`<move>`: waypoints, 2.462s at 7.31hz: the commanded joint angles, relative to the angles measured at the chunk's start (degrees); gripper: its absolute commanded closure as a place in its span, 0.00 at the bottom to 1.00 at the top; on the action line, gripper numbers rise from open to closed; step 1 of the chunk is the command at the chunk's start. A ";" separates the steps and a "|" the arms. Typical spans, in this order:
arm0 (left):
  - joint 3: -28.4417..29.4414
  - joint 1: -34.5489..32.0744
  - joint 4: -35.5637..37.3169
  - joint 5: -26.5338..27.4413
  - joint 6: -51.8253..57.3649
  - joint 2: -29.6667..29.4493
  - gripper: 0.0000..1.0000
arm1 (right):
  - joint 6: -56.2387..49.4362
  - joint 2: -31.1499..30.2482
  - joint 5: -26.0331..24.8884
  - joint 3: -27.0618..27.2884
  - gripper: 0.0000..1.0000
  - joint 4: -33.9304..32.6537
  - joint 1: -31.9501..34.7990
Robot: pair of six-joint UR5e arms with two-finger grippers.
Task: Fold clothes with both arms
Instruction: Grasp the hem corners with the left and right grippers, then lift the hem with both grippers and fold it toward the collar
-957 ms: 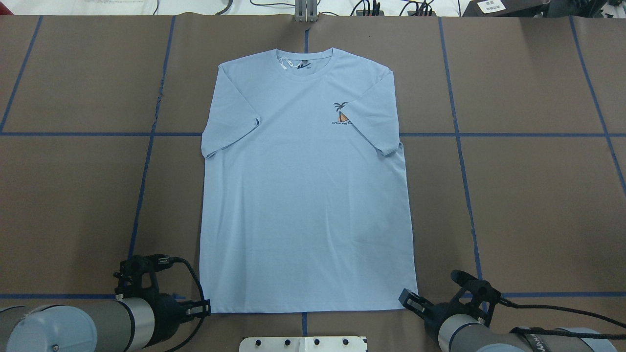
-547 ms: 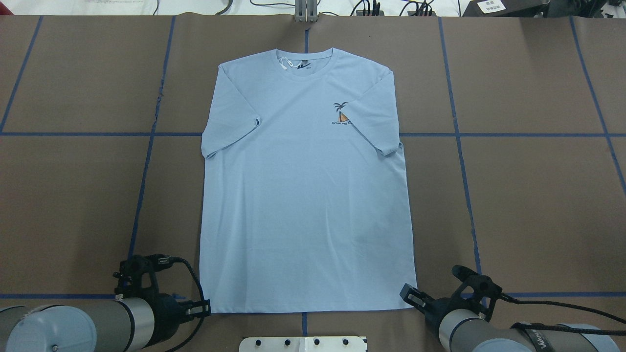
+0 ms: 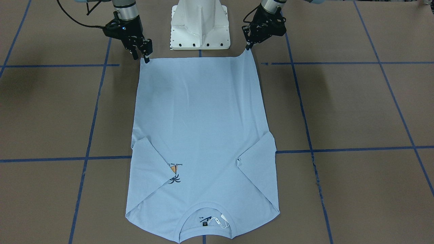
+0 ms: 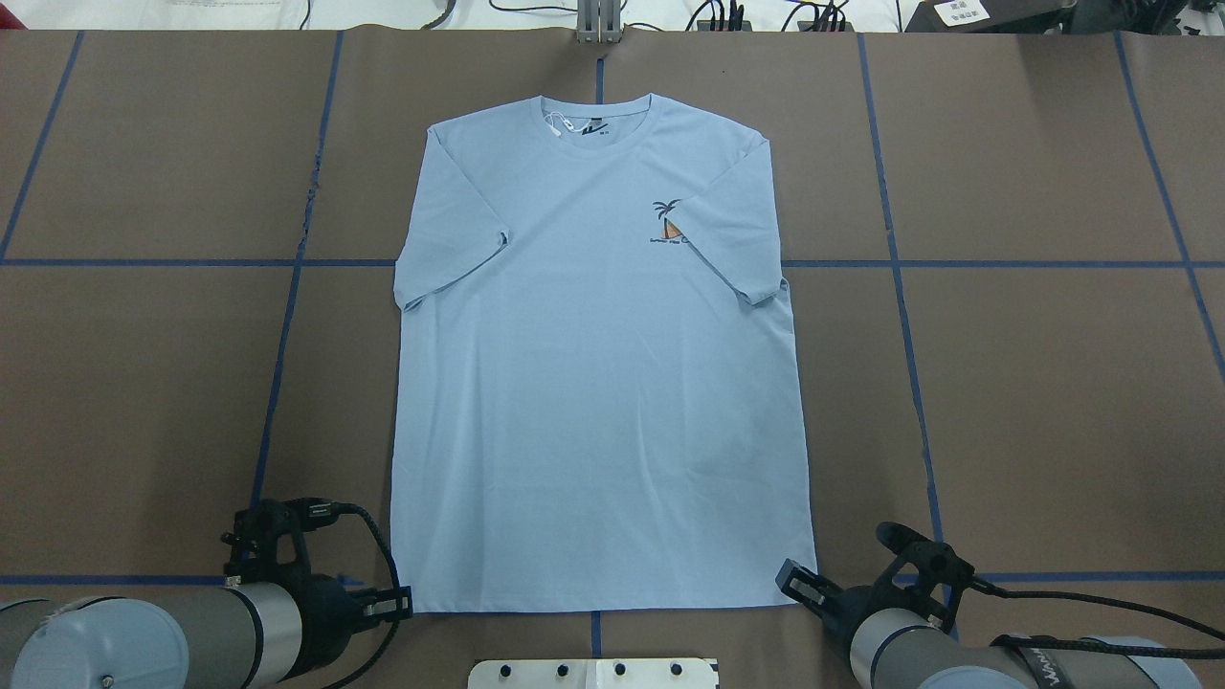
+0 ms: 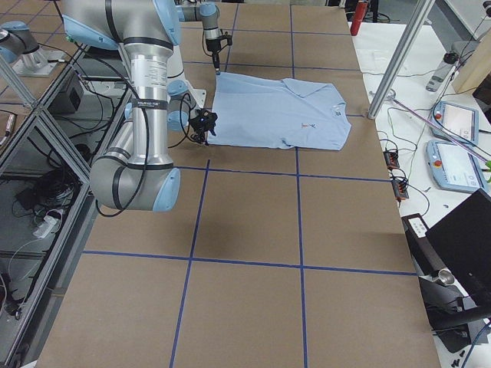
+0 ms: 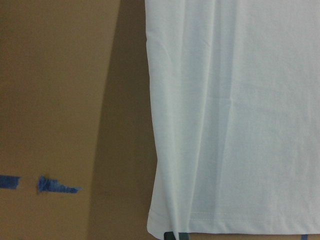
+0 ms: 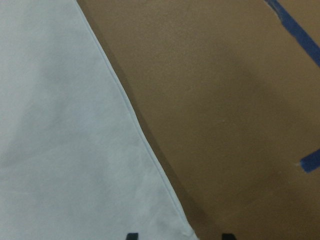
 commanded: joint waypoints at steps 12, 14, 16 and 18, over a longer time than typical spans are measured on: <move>0.00 0.00 0.00 0.00 -0.02 0.00 1.00 | -0.87 2.73 0.06 0.02 0.58 -7.67 -0.16; -0.18 0.00 0.00 0.00 -0.02 0.00 1.00 | -0.87 2.73 0.06 -0.33 0.72 -7.67 -0.25; -0.18 0.00 0.00 0.00 -0.02 0.00 1.00 | -0.87 2.73 0.06 -0.34 1.00 -7.67 -0.25; -0.26 0.00 0.00 0.00 -0.02 0.09 1.00 | -1.13 3.08 0.76 1.66 1.00 -11.42 0.10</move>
